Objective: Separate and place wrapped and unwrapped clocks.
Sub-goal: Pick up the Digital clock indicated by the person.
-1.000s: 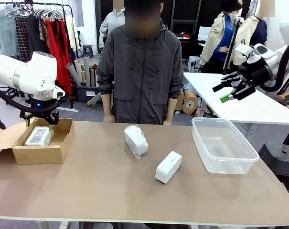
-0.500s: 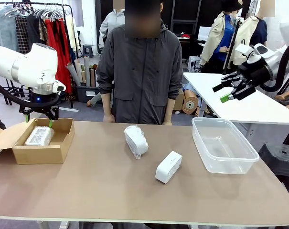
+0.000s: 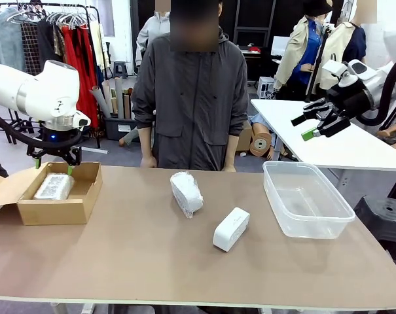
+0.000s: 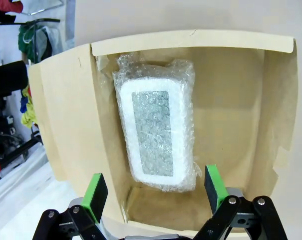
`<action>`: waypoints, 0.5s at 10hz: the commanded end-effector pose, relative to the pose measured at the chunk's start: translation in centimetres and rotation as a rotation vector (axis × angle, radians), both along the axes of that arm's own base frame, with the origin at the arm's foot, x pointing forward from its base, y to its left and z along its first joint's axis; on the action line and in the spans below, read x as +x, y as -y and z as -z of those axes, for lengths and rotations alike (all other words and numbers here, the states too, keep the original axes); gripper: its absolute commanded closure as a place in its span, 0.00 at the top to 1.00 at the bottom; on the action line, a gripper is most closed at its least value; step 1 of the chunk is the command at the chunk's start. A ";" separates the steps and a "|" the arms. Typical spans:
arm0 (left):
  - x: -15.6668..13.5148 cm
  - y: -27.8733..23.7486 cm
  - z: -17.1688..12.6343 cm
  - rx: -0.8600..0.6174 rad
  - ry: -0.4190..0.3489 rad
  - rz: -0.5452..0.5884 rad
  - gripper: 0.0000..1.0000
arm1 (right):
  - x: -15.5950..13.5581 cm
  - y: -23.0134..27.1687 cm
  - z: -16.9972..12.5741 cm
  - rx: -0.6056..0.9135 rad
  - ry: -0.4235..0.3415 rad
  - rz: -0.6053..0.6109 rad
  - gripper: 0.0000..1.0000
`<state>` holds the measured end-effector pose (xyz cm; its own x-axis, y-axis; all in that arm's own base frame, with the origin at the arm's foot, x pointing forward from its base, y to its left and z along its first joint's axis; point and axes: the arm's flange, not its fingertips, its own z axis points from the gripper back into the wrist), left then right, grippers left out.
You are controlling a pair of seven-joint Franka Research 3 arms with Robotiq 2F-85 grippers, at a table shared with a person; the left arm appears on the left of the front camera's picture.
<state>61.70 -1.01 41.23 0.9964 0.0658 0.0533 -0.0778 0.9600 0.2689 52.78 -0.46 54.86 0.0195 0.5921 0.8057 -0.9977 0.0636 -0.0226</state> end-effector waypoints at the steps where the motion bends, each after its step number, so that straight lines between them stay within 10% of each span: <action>1: 0.2 -0.1 -0.1 0.000 0.009 0.000 1.00 | -0.2 0.0 -0.1 0.002 0.003 0.001 1.00; 5: -0.1 -1.0 0.4 -0.069 -0.027 0.147 1.00 | -0.2 0.0 -0.1 0.002 0.003 0.001 1.00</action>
